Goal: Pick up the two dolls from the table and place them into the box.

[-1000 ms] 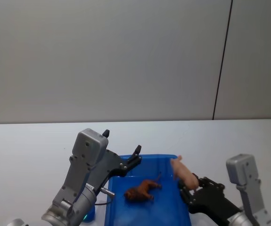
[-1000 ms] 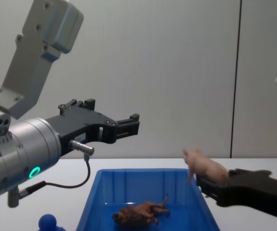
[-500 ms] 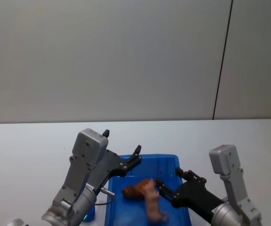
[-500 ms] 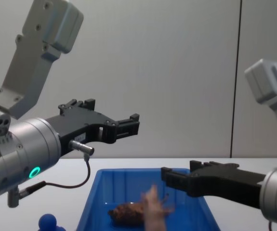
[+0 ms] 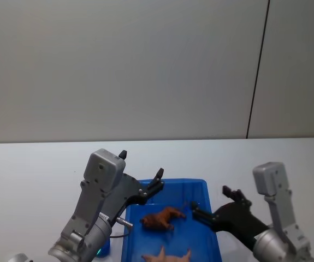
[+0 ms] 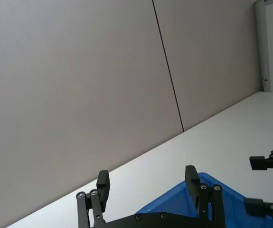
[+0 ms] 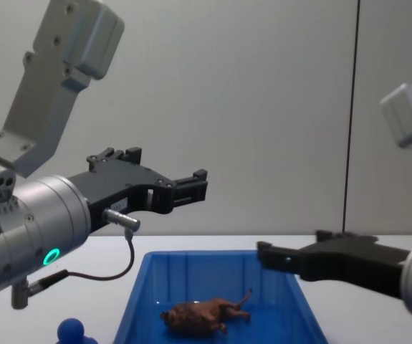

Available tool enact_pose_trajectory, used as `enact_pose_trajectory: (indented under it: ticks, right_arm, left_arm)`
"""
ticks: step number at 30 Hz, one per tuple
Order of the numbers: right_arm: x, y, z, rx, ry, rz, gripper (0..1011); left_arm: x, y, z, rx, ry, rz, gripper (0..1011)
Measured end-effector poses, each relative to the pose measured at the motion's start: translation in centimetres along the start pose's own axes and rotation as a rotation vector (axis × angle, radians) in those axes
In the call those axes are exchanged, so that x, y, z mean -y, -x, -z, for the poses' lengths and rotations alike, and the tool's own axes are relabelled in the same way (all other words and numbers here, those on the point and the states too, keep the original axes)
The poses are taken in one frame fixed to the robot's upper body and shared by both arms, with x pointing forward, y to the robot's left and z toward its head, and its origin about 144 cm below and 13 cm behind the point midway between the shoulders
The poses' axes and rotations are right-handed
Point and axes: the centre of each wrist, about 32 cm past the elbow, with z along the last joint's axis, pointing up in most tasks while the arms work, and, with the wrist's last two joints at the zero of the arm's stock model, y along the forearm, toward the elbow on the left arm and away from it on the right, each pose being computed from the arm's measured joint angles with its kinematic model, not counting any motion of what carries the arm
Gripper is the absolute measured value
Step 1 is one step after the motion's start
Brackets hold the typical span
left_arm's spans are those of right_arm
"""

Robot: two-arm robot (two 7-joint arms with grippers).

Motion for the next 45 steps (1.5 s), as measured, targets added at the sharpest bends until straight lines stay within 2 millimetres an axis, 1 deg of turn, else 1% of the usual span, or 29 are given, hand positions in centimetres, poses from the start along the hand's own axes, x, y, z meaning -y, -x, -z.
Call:
enact_pose_trajectory:
  ticks: [9, 11, 21, 35, 45]
  right_arm:
    - [1.7, -0.5, -0.1, 0.004, -0.025, 0.106, 1001]
    - [2.6, -0.7, -0.1, 0.007, -0.041, 0.146, 1001]
    - [4.5, -1.0, -0.2, 0.013, -0.078, 0.226, 1001]
    - [5.5, -1.2, -0.3, 0.017, -0.097, 0.267, 1001]
    - [5.8, -1.2, -0.3, 0.018, -0.102, 0.279, 1001]
  left_arm:
    - [0.0, 0.0, 0.0, 0.0, 0.0, 0.0, 1001]
    - [0.0, 0.0, 0.0, 0.0, 0.0, 0.0, 1001]
    - [0.0, 0.0, 0.0, 0.0, 0.0, 0.0, 1001]
    - [-0.1, -0.1, 0.0, 0.0, -0.005, -0.003, 1001]
    - [-1.0, -0.9, -0.4, -0.009, -0.06, -0.06, 1001]
